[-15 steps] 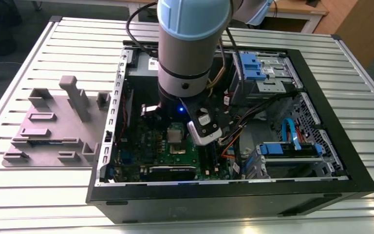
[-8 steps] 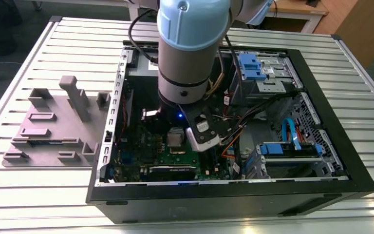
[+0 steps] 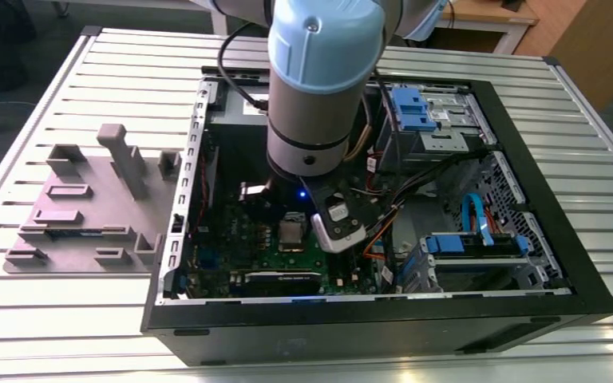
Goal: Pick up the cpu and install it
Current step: 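Place the cpu into insertion slot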
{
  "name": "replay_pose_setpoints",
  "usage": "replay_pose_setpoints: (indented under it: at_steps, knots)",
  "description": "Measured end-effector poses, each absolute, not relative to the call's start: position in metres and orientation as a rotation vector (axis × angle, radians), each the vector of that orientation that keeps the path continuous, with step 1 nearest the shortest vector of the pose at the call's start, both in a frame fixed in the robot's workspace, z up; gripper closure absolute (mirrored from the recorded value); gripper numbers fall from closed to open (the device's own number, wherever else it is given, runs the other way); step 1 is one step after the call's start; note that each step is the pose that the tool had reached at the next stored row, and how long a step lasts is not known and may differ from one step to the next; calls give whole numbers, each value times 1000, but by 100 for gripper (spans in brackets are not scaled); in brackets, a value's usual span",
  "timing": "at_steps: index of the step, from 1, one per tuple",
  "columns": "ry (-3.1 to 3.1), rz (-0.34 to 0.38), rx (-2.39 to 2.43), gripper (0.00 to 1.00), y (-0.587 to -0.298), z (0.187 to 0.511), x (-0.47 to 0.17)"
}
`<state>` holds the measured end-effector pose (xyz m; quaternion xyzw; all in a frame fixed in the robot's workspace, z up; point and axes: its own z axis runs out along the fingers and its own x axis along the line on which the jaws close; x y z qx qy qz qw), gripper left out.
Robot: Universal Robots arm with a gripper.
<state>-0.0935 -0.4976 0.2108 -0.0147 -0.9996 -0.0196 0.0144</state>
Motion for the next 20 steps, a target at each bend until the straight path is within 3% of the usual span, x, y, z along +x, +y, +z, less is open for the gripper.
replay_pose_setpoints:
  at_steps: [20]
  knots:
    - [-3112,-61,-38,53,-499,196,-91]
